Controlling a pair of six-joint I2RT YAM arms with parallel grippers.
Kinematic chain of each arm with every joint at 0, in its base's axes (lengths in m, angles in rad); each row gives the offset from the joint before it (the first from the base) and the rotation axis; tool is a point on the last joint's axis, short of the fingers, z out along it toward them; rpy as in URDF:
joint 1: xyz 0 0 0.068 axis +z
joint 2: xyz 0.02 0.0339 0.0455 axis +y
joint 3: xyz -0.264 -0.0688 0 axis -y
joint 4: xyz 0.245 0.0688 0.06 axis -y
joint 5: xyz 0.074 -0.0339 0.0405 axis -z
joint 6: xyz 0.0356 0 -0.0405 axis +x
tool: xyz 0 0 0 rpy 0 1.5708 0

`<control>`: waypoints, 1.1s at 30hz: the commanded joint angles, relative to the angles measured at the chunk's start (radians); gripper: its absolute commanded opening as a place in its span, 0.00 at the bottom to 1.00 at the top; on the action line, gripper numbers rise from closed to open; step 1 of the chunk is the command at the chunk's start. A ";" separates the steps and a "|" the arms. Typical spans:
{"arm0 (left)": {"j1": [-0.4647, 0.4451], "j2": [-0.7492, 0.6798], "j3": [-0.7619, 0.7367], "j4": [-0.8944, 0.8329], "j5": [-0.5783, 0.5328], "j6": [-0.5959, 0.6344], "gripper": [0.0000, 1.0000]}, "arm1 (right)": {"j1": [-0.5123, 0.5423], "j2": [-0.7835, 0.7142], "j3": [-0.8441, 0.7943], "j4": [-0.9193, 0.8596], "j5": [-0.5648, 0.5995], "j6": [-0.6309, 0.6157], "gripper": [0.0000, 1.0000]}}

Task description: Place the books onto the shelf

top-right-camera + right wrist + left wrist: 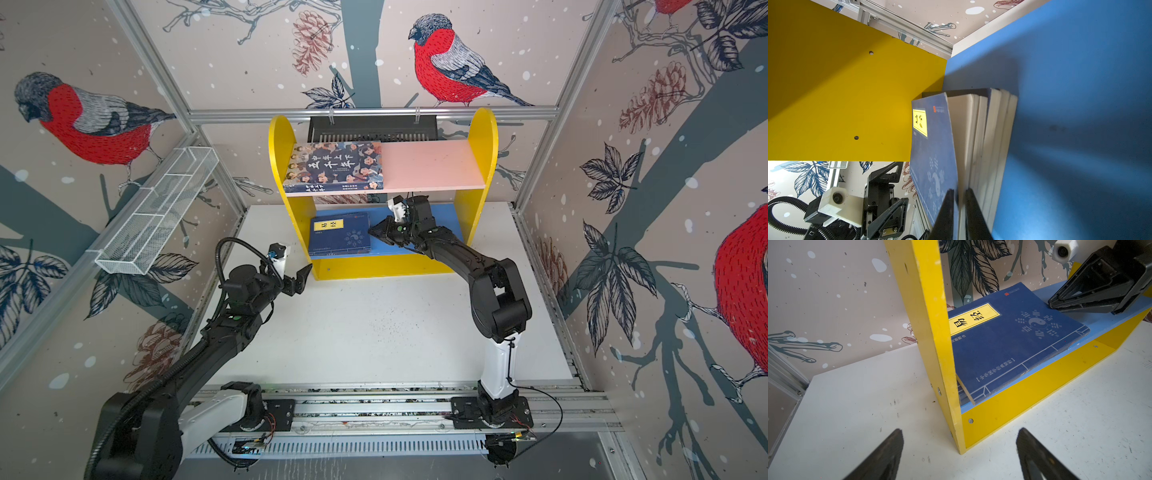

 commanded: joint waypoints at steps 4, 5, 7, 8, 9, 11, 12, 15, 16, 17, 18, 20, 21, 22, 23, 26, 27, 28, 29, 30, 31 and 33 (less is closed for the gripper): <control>0.000 0.025 0.018 0.084 -0.002 -0.012 0.85 | 0.004 -0.006 -0.001 0.038 0.002 -0.002 0.15; 0.000 0.033 0.021 0.087 -0.008 -0.010 0.85 | 0.006 -0.008 0.000 0.037 0.004 -0.001 0.15; 0.000 0.050 0.030 0.094 -0.029 -0.011 0.85 | 0.005 -0.008 0.002 0.036 0.004 -0.001 0.15; 0.000 0.063 0.035 0.095 -0.036 -0.010 0.85 | 0.004 -0.008 0.003 0.034 0.004 -0.002 0.15; 0.000 0.069 0.040 0.096 -0.038 -0.006 0.84 | 0.004 -0.009 0.003 0.033 0.005 -0.003 0.15; 0.000 0.083 0.038 0.111 -0.040 0.000 0.84 | 0.004 -0.007 0.005 0.032 0.004 -0.001 0.15; 0.000 0.088 0.037 0.124 -0.043 0.000 0.84 | 0.005 -0.007 0.005 0.034 0.003 0.000 0.15; 0.000 0.107 0.034 0.160 -0.047 0.007 0.84 | 0.004 -0.005 0.006 0.039 0.000 0.006 0.15; 0.001 0.112 0.028 0.179 -0.052 0.009 0.83 | 0.004 -0.003 0.006 0.043 -0.001 0.009 0.15; 0.001 0.117 0.025 0.199 -0.054 0.008 0.83 | 0.005 -0.003 0.008 0.045 -0.002 0.011 0.15; 0.002 0.120 0.024 0.208 -0.047 0.008 0.83 | 0.004 -0.002 0.010 0.045 -0.002 0.010 0.15; 0.001 0.125 0.022 0.230 -0.034 0.014 0.83 | 0.004 0.000 0.013 0.043 -0.002 0.011 0.15; 0.001 0.128 0.022 0.232 -0.038 0.010 0.83 | 0.004 0.002 0.013 0.042 -0.004 0.011 0.15; 0.001 0.133 0.028 0.227 -0.045 0.004 0.83 | 0.004 0.002 0.014 0.040 -0.005 0.011 0.15; 0.001 0.138 0.032 0.227 -0.053 0.000 0.82 | 0.004 0.004 0.014 0.039 -0.005 0.011 0.15; 0.000 0.150 0.025 0.249 -0.037 0.013 0.82 | 0.003 0.011 0.017 0.038 -0.005 0.015 0.15; 0.000 0.153 0.021 0.257 -0.034 0.017 0.82 | 0.004 0.013 0.020 0.038 -0.007 0.017 0.15; 0.000 0.157 0.020 0.262 -0.038 0.017 0.82 | 0.003 0.018 0.023 0.040 -0.009 0.020 0.15; 0.000 0.161 0.020 0.265 -0.042 0.015 0.82 | 0.004 0.020 0.026 0.038 -0.010 0.022 0.15; 0.000 0.164 0.020 0.266 -0.042 0.016 0.82 | 0.005 0.023 0.029 0.039 -0.011 0.023 0.15; 0.000 0.167 0.018 0.272 -0.041 0.017 0.82 | 0.006 0.026 0.034 0.040 -0.011 0.025 0.15; 0.000 0.169 0.016 0.280 -0.043 0.014 0.81 | 0.008 0.030 0.042 0.042 -0.013 0.029 0.15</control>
